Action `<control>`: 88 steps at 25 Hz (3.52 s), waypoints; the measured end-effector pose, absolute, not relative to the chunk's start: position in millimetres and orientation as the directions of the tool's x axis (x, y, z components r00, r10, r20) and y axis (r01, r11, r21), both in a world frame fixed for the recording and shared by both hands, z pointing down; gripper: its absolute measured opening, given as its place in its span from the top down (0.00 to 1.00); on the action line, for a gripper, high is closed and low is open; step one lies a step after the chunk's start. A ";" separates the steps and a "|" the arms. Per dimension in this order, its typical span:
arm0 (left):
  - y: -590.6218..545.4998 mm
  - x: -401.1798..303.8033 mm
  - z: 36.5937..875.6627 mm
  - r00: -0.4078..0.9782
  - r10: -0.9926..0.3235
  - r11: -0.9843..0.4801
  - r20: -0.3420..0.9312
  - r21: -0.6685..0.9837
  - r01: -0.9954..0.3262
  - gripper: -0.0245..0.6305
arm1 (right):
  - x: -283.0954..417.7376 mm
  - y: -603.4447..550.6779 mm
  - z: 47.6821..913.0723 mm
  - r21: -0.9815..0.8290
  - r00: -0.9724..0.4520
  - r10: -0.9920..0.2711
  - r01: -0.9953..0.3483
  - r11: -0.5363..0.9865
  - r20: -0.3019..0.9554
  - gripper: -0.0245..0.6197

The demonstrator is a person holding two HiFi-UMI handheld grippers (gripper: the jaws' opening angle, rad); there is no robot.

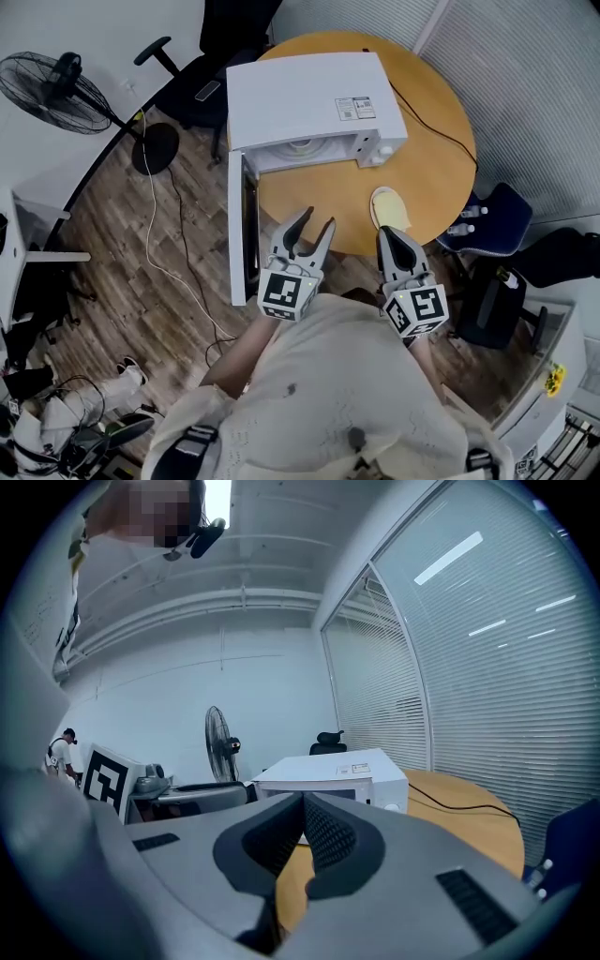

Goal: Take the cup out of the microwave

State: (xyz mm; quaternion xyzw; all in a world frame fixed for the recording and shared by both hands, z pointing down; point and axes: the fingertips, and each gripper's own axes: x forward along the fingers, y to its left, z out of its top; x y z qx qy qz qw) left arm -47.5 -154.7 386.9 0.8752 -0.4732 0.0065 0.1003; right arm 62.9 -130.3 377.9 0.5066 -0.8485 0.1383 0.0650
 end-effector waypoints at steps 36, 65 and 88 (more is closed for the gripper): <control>-254.7 -67.6 494.6 0.376 -0.881 -0.351 0.286 0.136 -0.926 0.62 | 57.3 -216.9 419.9 -0.190 -0.568 -0.756 -0.822 0.536 0.324 0.95; -382.3 -86.4 623.3 0.200 -0.857 -0.171 0.476 0.104 -0.980 0.48 | 96.9 -285.1 462.0 -0.202 -0.526 -0.740 -0.849 0.488 0.419 0.95; -448.5 -88.6 668.2 0.151 -0.837 -0.134 0.527 0.072 -0.988 0.46 | 104.5 -313.2 485.1 -0.212 -0.501 -0.727 -0.863 0.458 0.469 0.95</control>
